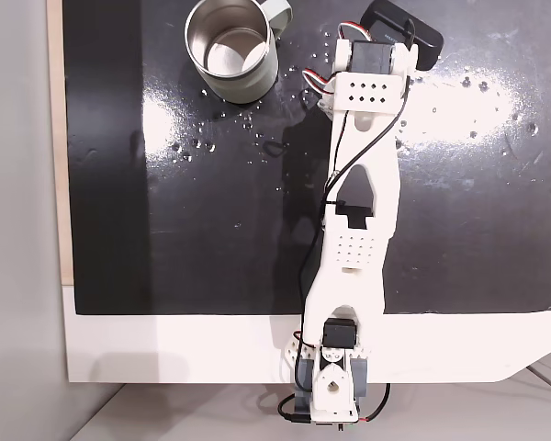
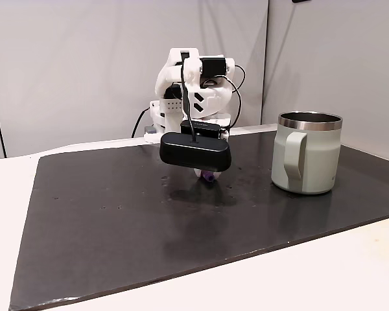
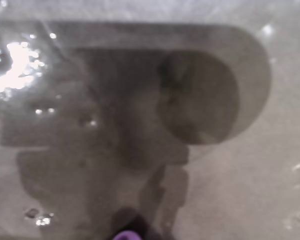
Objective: Grasp a pengrip and put it in the cup.
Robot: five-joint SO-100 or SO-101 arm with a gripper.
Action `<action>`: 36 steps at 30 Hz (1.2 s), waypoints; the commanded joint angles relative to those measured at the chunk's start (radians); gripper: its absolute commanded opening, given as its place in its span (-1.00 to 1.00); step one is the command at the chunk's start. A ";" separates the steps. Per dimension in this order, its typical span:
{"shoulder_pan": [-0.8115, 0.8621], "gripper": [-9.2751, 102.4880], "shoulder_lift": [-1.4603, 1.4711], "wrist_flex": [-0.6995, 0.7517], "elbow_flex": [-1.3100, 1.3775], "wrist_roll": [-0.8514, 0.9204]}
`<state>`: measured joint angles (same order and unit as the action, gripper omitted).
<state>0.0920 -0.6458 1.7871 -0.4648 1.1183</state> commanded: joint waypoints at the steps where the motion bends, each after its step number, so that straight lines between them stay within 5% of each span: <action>1: 0.020 -0.79 -0.006 0.008 0.041 0.012; 26: -0.041 -0.83 -0.457 0.012 -0.138 -0.069; 36: -0.080 -0.83 -0.551 0.011 0.092 -0.118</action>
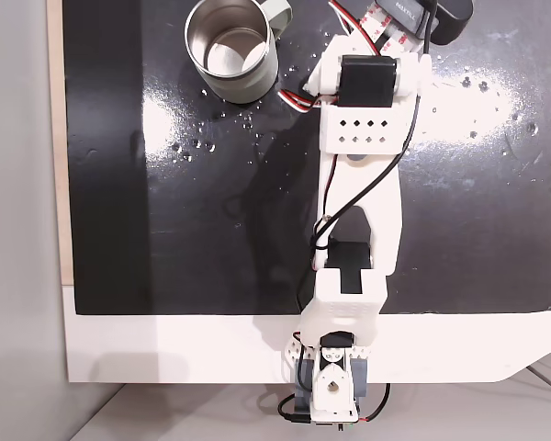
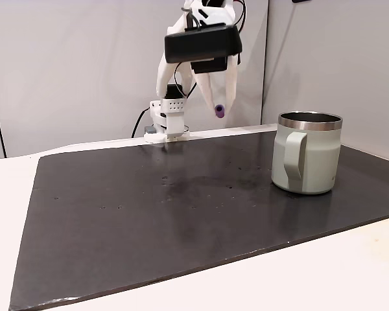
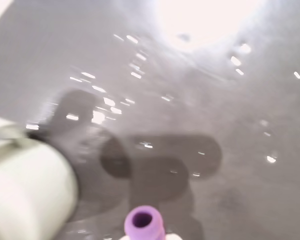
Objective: Grasp a pengrip and put it in the cup.
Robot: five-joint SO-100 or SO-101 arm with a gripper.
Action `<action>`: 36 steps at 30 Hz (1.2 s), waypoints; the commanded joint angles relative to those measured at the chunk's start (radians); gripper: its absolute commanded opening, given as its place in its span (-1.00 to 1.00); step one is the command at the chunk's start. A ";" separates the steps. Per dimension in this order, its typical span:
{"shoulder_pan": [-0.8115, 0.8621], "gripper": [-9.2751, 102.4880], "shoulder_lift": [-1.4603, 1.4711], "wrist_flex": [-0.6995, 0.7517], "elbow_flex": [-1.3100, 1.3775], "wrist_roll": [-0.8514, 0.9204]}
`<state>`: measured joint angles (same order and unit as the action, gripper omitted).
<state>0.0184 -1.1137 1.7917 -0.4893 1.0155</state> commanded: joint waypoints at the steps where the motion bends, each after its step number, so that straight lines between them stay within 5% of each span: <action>1: -0.012 -0.83 -0.081 0.005 0.147 -0.025; 11: -0.083 -0.83 0.064 -0.032 0.463 -0.227; 25: -0.210 -0.83 0.196 -0.078 0.465 -0.595; 36: -0.267 -0.83 0.238 -0.255 0.465 -0.755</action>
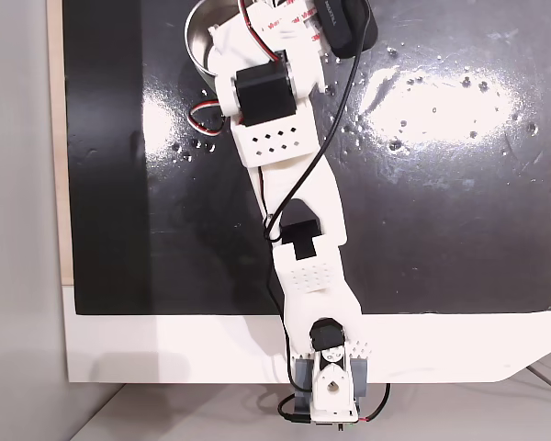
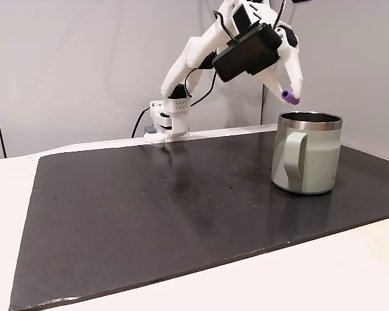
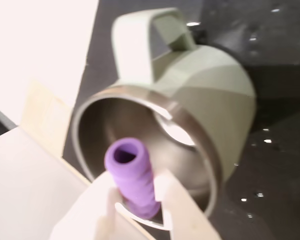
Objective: Grasp a pengrip and put it in the cup.
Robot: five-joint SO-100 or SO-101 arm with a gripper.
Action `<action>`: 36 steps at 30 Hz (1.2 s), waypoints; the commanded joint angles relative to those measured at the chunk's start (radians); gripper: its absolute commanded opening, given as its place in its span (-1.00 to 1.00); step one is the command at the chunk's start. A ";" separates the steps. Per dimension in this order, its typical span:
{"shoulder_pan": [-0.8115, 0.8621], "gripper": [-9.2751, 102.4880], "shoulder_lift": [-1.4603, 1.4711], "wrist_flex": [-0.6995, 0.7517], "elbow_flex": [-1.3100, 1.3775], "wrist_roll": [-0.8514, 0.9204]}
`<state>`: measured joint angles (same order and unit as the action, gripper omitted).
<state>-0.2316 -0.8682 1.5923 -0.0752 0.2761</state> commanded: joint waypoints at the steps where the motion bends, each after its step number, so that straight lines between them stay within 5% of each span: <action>1: -0.025 -0.83 -0.002 -0.063 0.051 -0.015; 16: -0.060 -0.81 0.083 -0.121 0.080 -0.074; 23: -0.084 -0.43 0.083 -0.058 0.109 -0.110; 36: -0.084 -0.45 0.083 -0.009 0.123 -0.114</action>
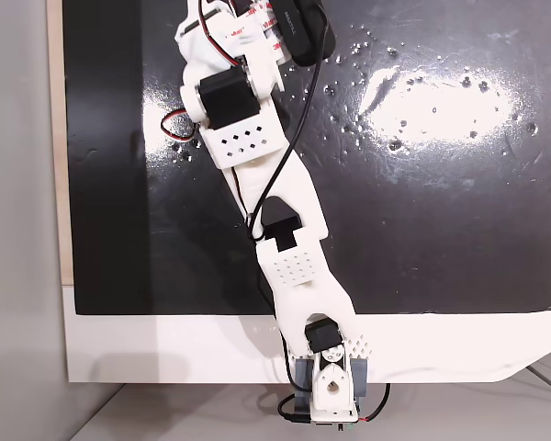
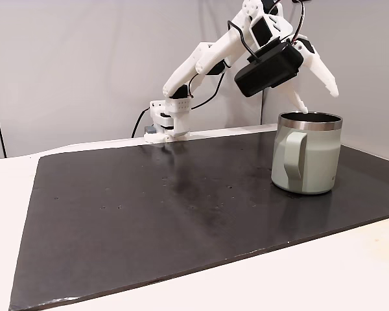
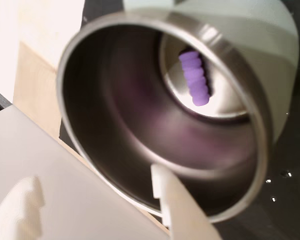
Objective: Grasp a pengrip and put it in the cup.
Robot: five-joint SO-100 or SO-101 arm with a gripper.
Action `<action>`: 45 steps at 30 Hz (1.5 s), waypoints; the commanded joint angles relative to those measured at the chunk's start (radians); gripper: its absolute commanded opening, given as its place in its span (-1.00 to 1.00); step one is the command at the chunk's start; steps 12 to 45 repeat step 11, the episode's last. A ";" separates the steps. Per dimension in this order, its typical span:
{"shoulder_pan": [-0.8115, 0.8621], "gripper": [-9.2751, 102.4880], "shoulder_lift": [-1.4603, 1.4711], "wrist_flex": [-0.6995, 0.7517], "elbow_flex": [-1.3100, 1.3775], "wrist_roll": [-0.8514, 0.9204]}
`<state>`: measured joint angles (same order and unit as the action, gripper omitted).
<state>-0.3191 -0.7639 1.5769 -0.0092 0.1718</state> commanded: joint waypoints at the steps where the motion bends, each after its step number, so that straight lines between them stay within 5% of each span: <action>1: 0.003 -0.45 -0.021 0.008 0.060 -0.009; 45: 0.005 -0.47 -0.018 0.009 0.071 -0.002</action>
